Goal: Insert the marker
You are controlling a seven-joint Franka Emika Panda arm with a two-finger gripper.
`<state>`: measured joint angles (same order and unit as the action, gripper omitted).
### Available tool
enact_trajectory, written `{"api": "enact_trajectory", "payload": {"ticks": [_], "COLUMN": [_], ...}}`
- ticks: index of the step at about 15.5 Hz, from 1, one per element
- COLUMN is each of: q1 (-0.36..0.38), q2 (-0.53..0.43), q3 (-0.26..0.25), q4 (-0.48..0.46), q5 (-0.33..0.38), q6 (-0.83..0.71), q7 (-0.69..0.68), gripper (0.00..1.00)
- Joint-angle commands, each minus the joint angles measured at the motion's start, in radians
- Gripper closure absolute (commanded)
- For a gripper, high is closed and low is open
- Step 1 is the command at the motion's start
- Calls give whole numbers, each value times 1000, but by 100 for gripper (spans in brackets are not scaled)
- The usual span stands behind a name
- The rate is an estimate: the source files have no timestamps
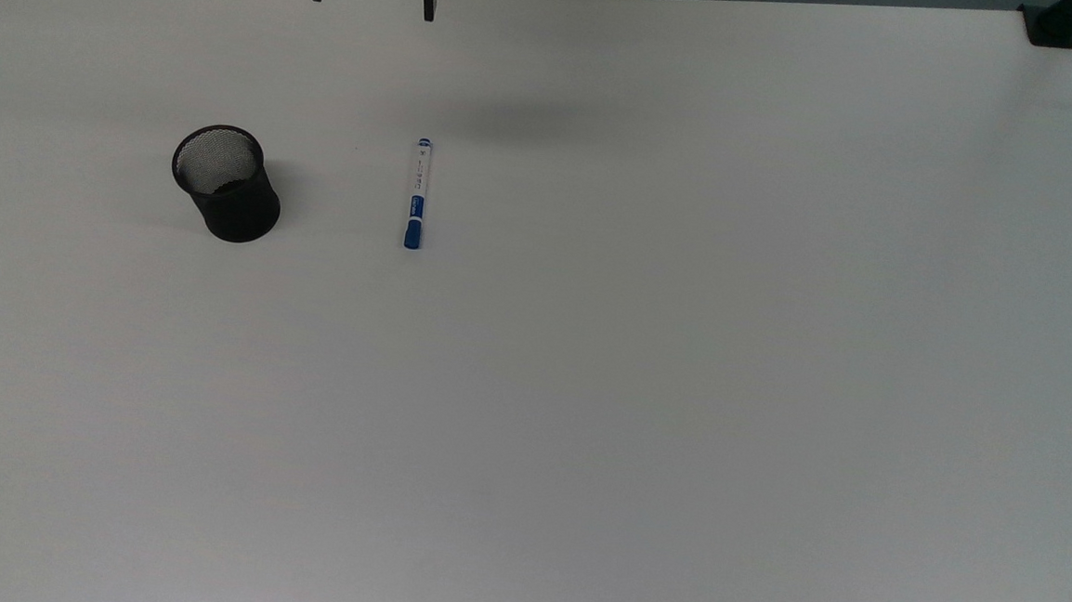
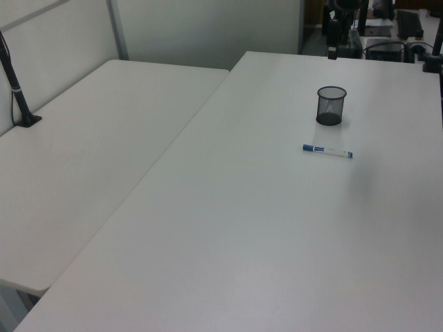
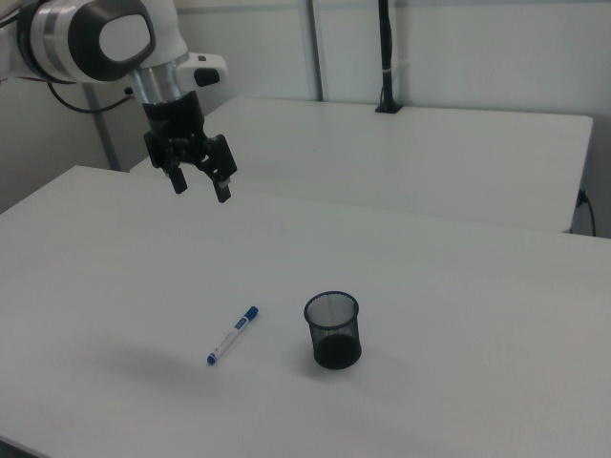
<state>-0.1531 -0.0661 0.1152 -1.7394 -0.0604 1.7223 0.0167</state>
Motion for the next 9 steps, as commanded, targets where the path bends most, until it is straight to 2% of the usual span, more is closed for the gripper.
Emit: {"api": "enact_trajectory", "payload": {"ticks": [1,6,9], "q1": [6,-2,-3], "q2": [-8,-8,0], "q3": [-14,-17,-26], "q4": [8,0,-18], "q5": [19,18,2], "q6": [-20,-18,-14], "q7": [-26,-58,-168], "gripper": [0,0,0]}}
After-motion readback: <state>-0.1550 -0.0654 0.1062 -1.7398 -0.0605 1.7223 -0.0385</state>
